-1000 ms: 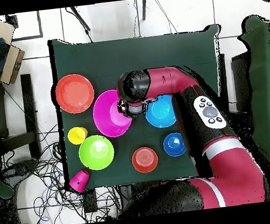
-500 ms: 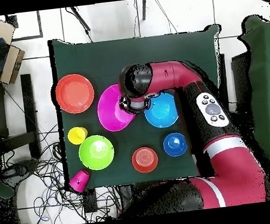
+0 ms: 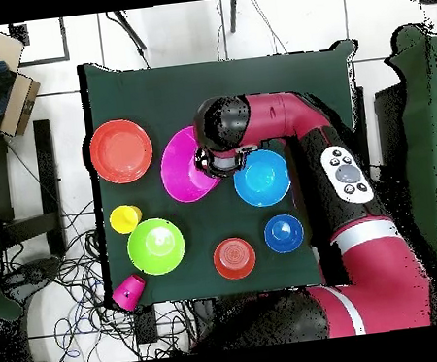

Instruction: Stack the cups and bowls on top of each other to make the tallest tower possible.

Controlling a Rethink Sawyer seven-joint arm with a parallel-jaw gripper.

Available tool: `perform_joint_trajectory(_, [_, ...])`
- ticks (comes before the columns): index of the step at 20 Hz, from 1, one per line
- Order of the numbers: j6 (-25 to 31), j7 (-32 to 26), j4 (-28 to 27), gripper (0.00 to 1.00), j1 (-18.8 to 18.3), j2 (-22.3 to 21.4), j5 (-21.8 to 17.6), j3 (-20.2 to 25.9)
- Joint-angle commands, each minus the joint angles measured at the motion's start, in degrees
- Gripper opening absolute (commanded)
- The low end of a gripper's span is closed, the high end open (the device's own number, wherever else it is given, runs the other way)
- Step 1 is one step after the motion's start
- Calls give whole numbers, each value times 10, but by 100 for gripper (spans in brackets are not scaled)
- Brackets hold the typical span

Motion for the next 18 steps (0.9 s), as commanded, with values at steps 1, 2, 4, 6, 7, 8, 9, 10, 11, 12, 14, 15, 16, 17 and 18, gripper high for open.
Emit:
perform_joint_trajectory(1, [57, -97, -33, 0, 16, 28, -27, 17])
perform_joint_trajectory(2, [56, -96, -32, 0, 16, 28, -26, 17])
perform_joint_trajectory(4, [53, -96, -31, 0, 16, 28, -27, 17])
perform_joint_trajectory(6, [50, -97, -30, 0, 16, 27, -30, 16])
perform_joint_trajectory(7, [52, -99, -31, 0, 17, 27, -31, 16])
perform_joint_trajectory(8, [56, -100, -33, 0, 18, 27, -31, 16])
perform_joint_trajectory(9, [58, -99, -33, 0, 18, 27, -30, 16])
perform_joint_trajectory(10, [58, -98, -34, 0, 19, 26, -30, 16])
perform_joint_trajectory(11, [55, -98, -31, 0, 19, 25, -30, 16])
perform_joint_trajectory(12, [53, -98, -30, 0, 18, 26, -30, 16])
perform_joint_trajectory(14, [54, -100, -31, 0, 17, 26, -30, 16])
perform_joint_trajectory(15, [55, -100, -32, 0, 17, 27, -30, 16])
perform_joint_trajectory(16, [54, -99, -31, 0, 17, 27, -29, 16])
perform_joint_trajectory(17, [53, -99, -30, 0, 17, 27, -29, 16])
perform_joint_trajectory(18, [54, -98, -31, 0, 18, 27, -29, 16])
